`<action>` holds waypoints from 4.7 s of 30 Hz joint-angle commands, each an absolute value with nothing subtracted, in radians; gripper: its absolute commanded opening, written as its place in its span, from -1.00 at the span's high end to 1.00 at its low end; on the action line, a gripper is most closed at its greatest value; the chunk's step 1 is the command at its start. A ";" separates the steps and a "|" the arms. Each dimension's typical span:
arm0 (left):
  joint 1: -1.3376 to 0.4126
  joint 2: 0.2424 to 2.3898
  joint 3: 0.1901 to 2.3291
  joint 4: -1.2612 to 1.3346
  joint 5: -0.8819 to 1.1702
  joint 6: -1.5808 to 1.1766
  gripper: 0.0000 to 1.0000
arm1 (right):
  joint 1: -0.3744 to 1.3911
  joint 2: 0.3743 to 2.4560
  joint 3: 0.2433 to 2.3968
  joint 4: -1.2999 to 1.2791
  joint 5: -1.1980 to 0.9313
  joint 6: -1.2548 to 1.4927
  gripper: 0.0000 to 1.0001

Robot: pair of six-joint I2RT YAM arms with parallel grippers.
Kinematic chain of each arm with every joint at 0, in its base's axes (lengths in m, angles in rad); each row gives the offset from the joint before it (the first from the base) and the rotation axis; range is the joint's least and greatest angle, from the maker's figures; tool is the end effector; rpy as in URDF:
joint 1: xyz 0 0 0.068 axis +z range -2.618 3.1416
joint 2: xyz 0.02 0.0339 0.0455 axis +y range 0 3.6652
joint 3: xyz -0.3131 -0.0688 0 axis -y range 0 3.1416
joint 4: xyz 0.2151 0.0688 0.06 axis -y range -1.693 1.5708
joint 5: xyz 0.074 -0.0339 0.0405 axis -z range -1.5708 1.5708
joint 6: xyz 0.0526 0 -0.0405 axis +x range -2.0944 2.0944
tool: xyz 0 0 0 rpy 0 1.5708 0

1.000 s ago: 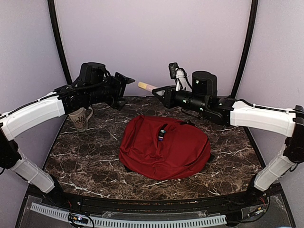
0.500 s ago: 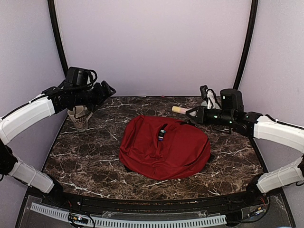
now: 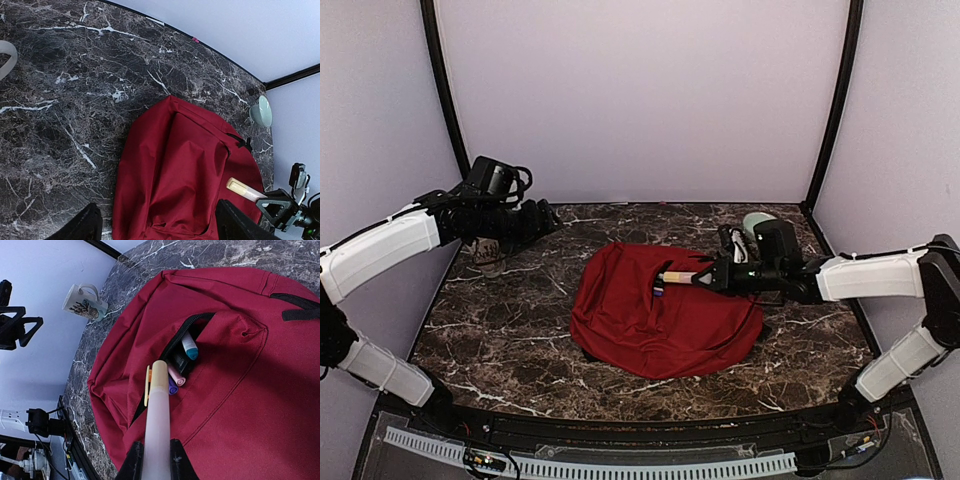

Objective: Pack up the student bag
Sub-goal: Place the pen in the upper front pocket of the bag, then adjust the pen in the upper front pocket of the bag, then move the student bag to the center of the board.

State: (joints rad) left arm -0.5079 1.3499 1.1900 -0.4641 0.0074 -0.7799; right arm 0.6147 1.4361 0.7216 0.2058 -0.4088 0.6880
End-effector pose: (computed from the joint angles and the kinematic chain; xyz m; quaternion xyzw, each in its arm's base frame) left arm 0.2410 -0.1346 0.3700 -0.1190 0.8820 -0.2763 0.3626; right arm 0.2220 0.1823 0.2686 -0.0718 0.8475 0.4398 0.2883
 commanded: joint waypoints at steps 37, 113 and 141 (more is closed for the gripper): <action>-0.659 1.210 1.219 -0.622 -0.052 -0.763 -0.43 | 0.714 2.007 1.172 0.365 -0.497 0.715 0.90; -0.671 1.361 1.171 -0.571 -0.069 -0.508 -0.39 | 0.926 1.933 1.320 -0.281 -0.196 0.453 0.75; -0.797 1.667 1.433 -0.659 -0.068 -0.485 -0.32 | 0.858 1.655 1.337 -0.580 0.140 0.511 0.37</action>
